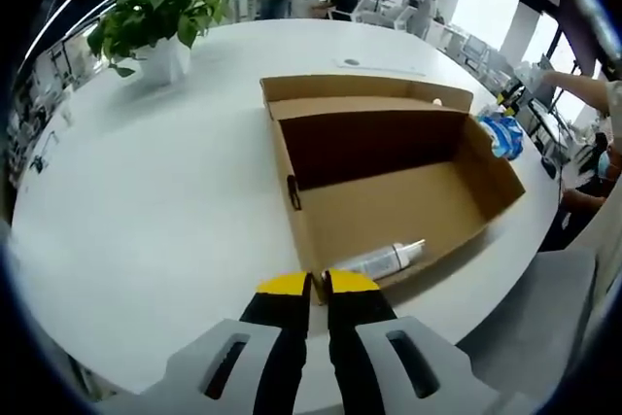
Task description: Operate the shoe box by opening the lid, removing the specified soft item, and placing it in the target area until the item is outside and the box remains undamaged.
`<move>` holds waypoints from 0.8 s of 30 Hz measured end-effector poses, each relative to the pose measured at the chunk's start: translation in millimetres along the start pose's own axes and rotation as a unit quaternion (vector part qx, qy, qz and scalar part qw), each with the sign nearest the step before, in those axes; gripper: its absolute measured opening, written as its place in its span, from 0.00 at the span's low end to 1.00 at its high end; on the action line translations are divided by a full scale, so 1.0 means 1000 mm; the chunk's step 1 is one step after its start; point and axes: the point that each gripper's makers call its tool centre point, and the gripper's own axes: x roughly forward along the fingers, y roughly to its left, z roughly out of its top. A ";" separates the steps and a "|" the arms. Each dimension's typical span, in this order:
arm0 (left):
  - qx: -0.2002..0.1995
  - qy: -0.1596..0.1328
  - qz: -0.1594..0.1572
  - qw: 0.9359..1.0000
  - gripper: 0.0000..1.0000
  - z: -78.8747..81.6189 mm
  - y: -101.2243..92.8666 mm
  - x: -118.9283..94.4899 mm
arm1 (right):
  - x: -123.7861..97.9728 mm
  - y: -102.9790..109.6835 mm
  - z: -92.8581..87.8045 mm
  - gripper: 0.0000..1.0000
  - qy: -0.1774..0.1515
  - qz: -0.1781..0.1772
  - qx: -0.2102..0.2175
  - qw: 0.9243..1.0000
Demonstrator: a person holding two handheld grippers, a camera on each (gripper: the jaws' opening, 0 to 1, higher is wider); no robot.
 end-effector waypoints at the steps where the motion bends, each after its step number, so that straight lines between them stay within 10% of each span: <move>1: 0.000 0.000 0.000 1.000 0.03 0.000 0.000 0.000 | 0.000 0.000 0.000 0.16 0.002 0.000 -0.001 1.000; 24: 0.039 0.004 0.009 0.999 0.05 0.001 -0.001 0.001 | -0.008 -0.004 -0.003 0.24 0.020 -0.032 0.012 0.999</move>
